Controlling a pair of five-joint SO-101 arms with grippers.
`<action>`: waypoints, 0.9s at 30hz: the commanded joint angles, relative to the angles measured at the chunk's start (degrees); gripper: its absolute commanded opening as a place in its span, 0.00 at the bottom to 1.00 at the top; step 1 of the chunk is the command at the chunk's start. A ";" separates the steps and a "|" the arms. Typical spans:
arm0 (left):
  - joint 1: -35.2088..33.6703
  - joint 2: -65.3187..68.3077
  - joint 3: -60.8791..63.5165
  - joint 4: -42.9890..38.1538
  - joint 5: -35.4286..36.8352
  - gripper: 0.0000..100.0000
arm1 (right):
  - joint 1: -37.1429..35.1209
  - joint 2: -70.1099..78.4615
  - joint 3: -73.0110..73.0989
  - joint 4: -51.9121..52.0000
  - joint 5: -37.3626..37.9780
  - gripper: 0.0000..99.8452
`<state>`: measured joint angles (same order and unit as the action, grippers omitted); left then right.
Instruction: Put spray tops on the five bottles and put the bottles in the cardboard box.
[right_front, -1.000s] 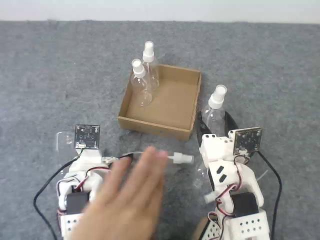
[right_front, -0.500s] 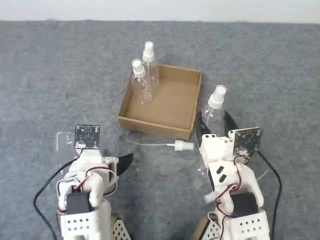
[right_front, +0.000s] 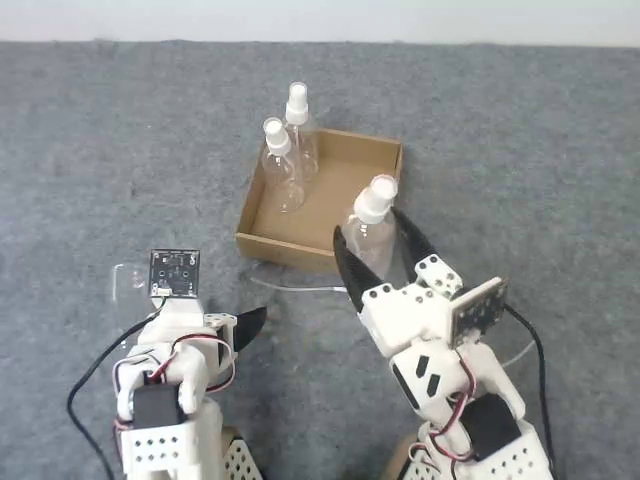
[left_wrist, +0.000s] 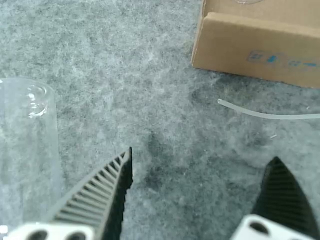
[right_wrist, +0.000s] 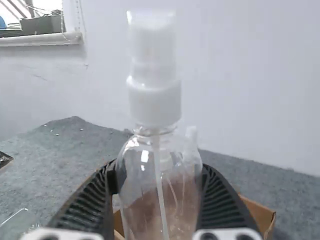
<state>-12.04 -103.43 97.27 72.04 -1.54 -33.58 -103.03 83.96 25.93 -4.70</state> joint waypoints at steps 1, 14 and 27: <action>-0.09 -0.79 -0.75 0.26 -0.35 0.38 | -1.80 -0.13 -4.40 -4.53 4.57 0.03; -0.09 -0.79 -0.75 0.26 -0.35 0.38 | -1.36 11.65 -4.84 -22.99 6.24 0.03; -0.09 -0.79 -0.75 0.26 -0.35 0.38 | 5.58 44.18 -6.59 -54.55 7.12 0.03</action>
<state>-12.04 -103.43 97.27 72.04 -1.54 -29.71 -67.60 83.69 -21.01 1.54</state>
